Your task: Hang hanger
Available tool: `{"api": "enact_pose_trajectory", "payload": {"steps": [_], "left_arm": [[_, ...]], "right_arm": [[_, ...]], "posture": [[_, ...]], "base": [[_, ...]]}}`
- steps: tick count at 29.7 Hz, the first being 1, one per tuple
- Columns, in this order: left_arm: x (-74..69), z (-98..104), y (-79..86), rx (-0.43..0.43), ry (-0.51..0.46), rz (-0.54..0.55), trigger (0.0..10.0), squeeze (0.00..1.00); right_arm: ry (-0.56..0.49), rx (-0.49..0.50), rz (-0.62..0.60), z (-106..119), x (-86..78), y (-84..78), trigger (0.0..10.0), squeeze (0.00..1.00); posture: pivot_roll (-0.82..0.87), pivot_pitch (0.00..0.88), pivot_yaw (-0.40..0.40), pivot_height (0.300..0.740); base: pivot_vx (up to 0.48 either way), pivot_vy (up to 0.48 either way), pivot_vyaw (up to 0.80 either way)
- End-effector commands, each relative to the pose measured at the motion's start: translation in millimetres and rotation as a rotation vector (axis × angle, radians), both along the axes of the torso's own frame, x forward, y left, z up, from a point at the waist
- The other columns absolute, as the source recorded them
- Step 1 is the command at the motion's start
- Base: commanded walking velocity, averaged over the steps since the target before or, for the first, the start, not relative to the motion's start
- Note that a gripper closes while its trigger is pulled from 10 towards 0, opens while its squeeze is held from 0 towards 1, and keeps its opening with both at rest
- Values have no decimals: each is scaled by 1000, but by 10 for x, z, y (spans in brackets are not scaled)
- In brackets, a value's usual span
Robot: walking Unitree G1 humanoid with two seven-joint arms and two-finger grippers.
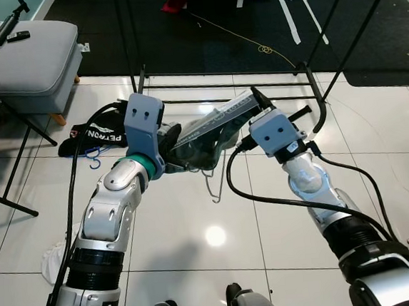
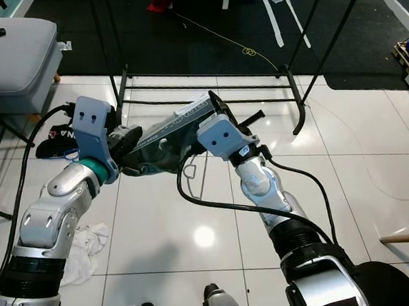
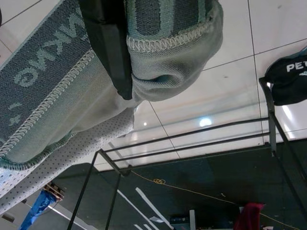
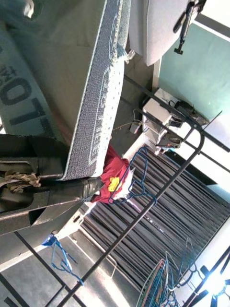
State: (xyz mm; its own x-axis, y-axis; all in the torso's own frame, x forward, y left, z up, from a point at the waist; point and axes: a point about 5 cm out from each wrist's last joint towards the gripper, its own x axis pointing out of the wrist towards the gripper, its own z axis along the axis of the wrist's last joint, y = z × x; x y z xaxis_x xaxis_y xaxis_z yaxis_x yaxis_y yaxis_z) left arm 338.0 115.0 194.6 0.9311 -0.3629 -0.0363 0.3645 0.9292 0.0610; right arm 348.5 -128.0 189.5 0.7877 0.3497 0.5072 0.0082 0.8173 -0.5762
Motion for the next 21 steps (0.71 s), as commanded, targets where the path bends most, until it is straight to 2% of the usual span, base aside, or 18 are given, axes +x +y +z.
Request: {"api": "enact_pose_trajectory", "payload": {"steps": [1, 2, 4, 5, 6, 7, 9, 11, 13, 21], "left_arm": [[3, -85, 40, -8, 37, 12, 10000, 0], [4, -85, 40, -8, 36, 14, 10000, 0], [4, -85, 40, -8, 36, 14, 10000, 0], [5, -87, 42, -8, 35, 15, 10000, 0], [7, -87, 46, -8, 35, 16, 10000, 0], [7, -87, 46, -8, 35, 16, 10000, 0], [9, -88, 50, -8, 33, 18, 10000, 0], [9, -88, 50, -8, 33, 18, 10000, 0], [14, -83, 50, -8, 29, 19, 10000, 0], [21, -49, 51, 6, 19, 22, 10000, 0]], "right_arm": [[-4, 83, -34, 28, 10, -92, 0, 0], [62, 283, -30, 33, 51, -169, 0, 0], [62, 283, -30, 33, 51, -169, 0, 0], [120, 468, 9, 25, 80, -210, 0, 0], [172, 600, 90, 14, 96, -192, 0, 0], [172, 600, 90, 14, 96, -192, 0, 0], [226, 707, 217, 4, 107, -116, 0, 0], [226, 707, 217, 4, 107, -116, 0, 0], [270, 707, 307, -10, 105, -8, 0, 0], [292, 649, 331, -5, 118, 71, 0, 0]], "posture": [[3, 115, 14, 740], [3, 114, 15, 740], [3, 114, 15, 740], [4, 113, 15, 740], [3, 112, 15, 740], [3, 112, 15, 740], [3, 109, 13, 740], [3, 109, 13, 740], [3, 107, 11, 740], [7, 103, 9, 740]], "base": [[0, 0, 0], [0, 0, 0], [0, 0, 0], [0, 0, 0], [0, 0, 0], [0, 0, 0], [0, 0, 0], [0, 0, 0], [0, 0, 0], [0, 0, 0]]}}
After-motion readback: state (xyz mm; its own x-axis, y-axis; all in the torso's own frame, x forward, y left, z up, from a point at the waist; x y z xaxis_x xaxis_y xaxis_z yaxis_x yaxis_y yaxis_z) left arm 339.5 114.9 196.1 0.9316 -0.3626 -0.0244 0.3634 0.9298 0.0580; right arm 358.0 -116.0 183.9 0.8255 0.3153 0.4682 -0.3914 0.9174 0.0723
